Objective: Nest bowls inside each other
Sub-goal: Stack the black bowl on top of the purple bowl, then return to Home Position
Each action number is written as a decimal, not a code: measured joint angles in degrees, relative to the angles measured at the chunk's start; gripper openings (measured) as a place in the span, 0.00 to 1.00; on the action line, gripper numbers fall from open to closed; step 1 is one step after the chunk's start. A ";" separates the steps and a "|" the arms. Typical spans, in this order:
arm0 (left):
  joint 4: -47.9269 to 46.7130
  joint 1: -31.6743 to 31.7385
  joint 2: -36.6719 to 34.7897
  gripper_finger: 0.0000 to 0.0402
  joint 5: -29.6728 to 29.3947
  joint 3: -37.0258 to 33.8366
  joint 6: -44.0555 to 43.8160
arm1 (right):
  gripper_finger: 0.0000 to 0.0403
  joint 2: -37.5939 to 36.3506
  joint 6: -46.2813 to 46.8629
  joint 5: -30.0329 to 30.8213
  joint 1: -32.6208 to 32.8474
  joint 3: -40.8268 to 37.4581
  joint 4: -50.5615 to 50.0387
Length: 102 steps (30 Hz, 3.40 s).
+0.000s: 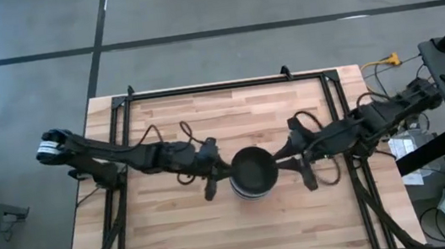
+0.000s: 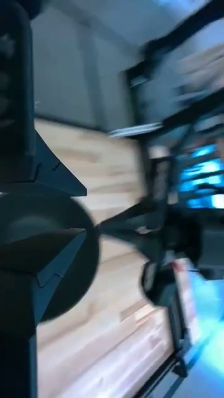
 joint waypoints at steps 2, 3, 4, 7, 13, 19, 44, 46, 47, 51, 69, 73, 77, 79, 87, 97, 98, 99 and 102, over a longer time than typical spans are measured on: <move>0.08 0.70 1.06 0.00 -0.13 1.01 0.58 | 0.22 -3.77 2.42 0.69 0.01 -8.03 9.89; 0.16 0.85 1.45 0.00 -0.17 1.34 1.28 | 0.22 -5.33 3.44 0.82 0.01 -11.78 14.36; 0.36 0.99 1.56 0.00 -0.15 1.43 2.17 | 0.22 -6.54 4.45 1.32 0.01 -15.12 18.81; 0.29 1.43 2.25 0.00 0.22 0.95 2.57 | 0.22 -9.20 6.33 3.58 -0.01 -23.95 29.24; 0.02 1.48 3.73 0.00 1.57 -0.31 0.67 | 0.22 -9.42 11.69 4.97 -0.01 -34.37 38.70; 0.18 1.50 3.67 0.00 1.30 -0.01 0.96 | 0.22 -6.72 12.97 5.01 -0.01 -39.30 46.19; -1.59 1.52 -1.01 0.00 0.05 2.16 2.55 | 0.22 -8.89 11.38 5.00 -0.71 -37.94 50.29; -1.08 1.54 -2.48 0.00 -0.11 3.07 3.03 | 0.22 -9.70 9.27 5.02 -0.71 -36.46 50.33; -1.04 1.65 -3.09 0.00 -0.17 3.20 3.18 | 0.22 -9.74 7.85 5.02 -0.72 -35.35 50.83; 1.68 2.46 -5.19 0.00 -0.17 4.23 4.43 | 0.19 -8.46 0.20 4.85 -2.25 -31.23 57.07; 9.93 14.19 -26.48 0.00 1.57 4.08 15.08 | 0.02 -14.51 -15.70 -21.43 -29.75 -8.63 50.27; 3.73 17.56 -34.14 0.00 0.16 3.19 19.24 | 0.02 -21.50 -16.82 -21.12 -36.54 -8.97 50.29; -1.34 19.26 -40.24 0.00 -1.46 1.18 19.09 | 0.02 -28.97 -15.08 -21.01 -40.99 -11.89 50.38; -1.97 19.27 -41.87 0.00 -2.11 -0.88 18.58 | 0.02 -32.81 -13.21 -20.94 -41.68 -14.88 49.74; -1.49 19.25 -52.36 0.00 -4.50 -13.94 7.48 | 0.02 -46.57 -0.04 -19.00 -41.63 -32.75 51.84; 0.03 18.92 -62.96 0.00 -5.07 -28.87 -6.17 | 0.02 -53.14 16.39 -18.87 -38.58 -51.14 63.16; 0.07 18.90 -63.72 0.00 -5.08 -29.97 -6.88 | 0.02 -53.14 16.69 -18.46 -37.35 -52.19 64.62; 0.24 18.90 -64.38 0.00 -5.13 -30.97 -7.84 | 0.02 -53.05 16.82 -17.59 -36.05 -53.20 66.11; 0.66 18.83 -65.52 0.00 -5.44 -34.12 -10.28 | 0.02 -51.71 16.74 -14.33 -31.44 -56.51 69.31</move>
